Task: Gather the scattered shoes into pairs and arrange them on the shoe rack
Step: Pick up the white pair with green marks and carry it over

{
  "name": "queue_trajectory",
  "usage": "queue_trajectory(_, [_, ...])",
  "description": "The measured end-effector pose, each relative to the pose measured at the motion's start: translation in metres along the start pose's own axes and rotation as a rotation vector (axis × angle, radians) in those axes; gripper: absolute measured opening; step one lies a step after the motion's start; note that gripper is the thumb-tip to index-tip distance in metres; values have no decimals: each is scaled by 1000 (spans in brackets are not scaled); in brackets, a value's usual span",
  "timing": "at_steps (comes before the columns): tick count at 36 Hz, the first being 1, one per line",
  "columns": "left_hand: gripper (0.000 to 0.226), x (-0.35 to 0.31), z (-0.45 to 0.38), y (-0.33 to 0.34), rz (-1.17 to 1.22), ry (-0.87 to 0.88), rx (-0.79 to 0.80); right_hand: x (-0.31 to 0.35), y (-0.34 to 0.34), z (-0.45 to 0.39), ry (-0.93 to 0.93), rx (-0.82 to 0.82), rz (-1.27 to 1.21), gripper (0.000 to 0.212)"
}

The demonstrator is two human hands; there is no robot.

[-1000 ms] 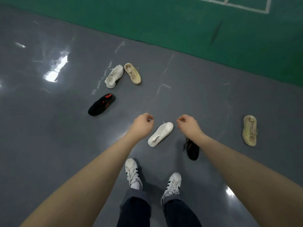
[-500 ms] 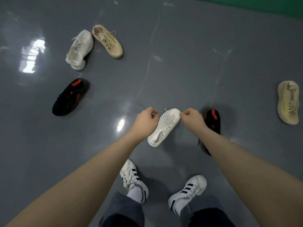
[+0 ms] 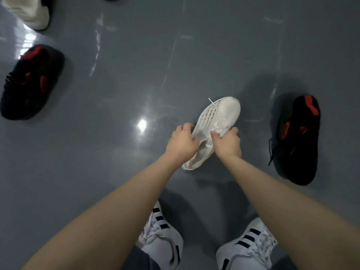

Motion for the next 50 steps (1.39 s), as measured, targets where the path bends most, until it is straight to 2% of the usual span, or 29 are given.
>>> queue_trajectory(3, [43,8,0,2,-160,22,-26,-1,8,1,-27,-76,-60,31])
queue_trajectory(5, [45,8,7,-3,-294,68,-60,-1,6,8,-62,-103,-62,27])
queue_trajectory(8, [46,3,23,-19,-334,100,-88,6,-5,28,-156,-140,-4,28])
queue_trajectory(14, [49,-18,64,-77,-179,78,-142,47,-38,91,-357,-136,68,34])
queue_trajectory(21, [60,-31,132,-169,95,-26,-222,117,-77,184,-483,-7,-79,29])
queue_trajectory(27, [68,-20,199,-259,338,-75,-308,186,-87,273,-619,57,-20,35])
queue_trajectory(33, [54,4,254,-324,328,-117,-445,239,-76,341,-689,120,49,32])
queue_trajectory(39, [72,30,308,-390,263,-136,-596,293,-60,415,-793,179,117,26])
queue_trajectory(46, [67,57,358,-465,218,-201,-668,365,-46,502,-864,235,280,22])
queue_trajectory(50, [69,69,370,-503,186,-220,-676,397,-36,530,-902,249,349,27])
Point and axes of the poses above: each hand's wrist, its own z-axis away from the middle knuckle, its own y-axis out of the palm, x = y × z, the point moved 1 cm from there along -z, towards the middle knuckle, and after that the axes turned 7 degrees about y, right-handed, at the moved point
